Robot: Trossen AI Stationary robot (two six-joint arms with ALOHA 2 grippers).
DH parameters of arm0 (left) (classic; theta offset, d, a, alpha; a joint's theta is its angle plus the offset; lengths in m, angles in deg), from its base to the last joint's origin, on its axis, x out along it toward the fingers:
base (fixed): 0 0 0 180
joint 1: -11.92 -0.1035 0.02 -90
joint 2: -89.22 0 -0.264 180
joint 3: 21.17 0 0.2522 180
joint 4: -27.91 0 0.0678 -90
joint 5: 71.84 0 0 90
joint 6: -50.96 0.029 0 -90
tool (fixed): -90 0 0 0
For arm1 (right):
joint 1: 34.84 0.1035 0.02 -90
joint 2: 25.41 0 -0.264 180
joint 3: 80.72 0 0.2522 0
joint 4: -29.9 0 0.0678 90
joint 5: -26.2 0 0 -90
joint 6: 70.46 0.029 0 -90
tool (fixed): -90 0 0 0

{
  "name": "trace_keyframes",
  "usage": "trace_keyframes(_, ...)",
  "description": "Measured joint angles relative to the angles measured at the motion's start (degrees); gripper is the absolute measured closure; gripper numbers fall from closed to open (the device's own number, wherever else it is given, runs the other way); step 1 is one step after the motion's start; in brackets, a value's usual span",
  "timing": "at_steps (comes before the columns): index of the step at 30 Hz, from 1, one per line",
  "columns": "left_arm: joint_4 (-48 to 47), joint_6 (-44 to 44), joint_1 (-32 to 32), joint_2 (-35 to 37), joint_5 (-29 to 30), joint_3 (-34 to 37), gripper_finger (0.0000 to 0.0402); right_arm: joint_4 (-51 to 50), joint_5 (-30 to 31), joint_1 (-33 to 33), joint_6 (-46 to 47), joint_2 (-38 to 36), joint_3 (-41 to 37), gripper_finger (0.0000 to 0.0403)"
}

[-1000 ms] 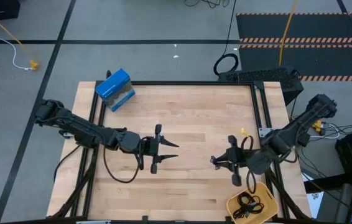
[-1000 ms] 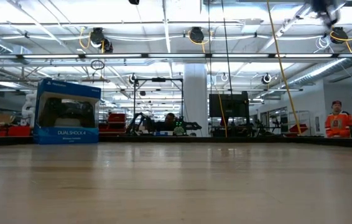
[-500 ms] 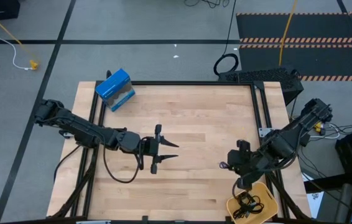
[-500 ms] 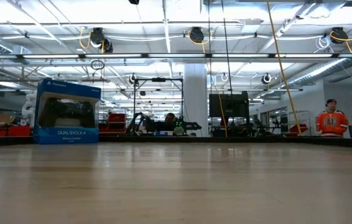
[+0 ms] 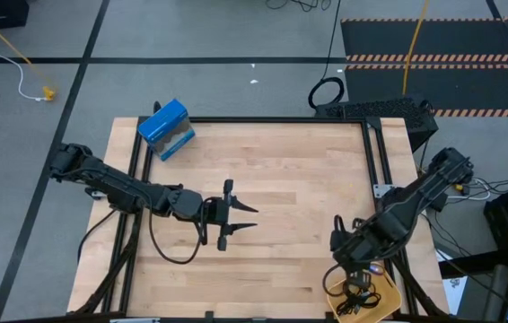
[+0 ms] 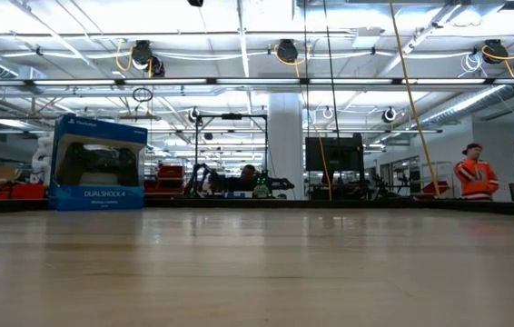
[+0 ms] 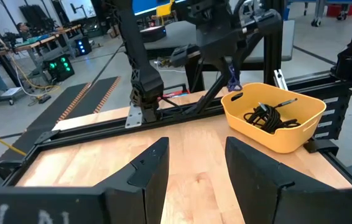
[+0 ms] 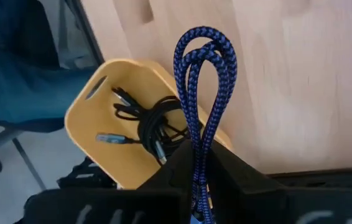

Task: Pick and place USB-C Cables
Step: Put the blue charger cable into the yellow bin

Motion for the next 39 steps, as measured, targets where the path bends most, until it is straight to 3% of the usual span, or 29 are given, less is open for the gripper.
trace_keyframes(15, 0.0, -0.1, 0.0, 0.0, 0.0, 0.0, 0.0240, 0.7, 0.4, 4.9, 4.4, 0.5, 0.0, 0.0383)
trace_keyframes(23, 0.0, -0.3, 0.0, 0.0, 0.0, 0.0, 0.0240, 3.9, 5.0, 9.2, 7.9, 1.1, 0.0, 0.0383)
trace_keyframes(39, 0.0, -0.6, 0.0, 0.0, 0.0, 0.0, 0.0240, 14.0, 4.5, 14.4, 8.3, 12.4, 0.0, 0.0383)
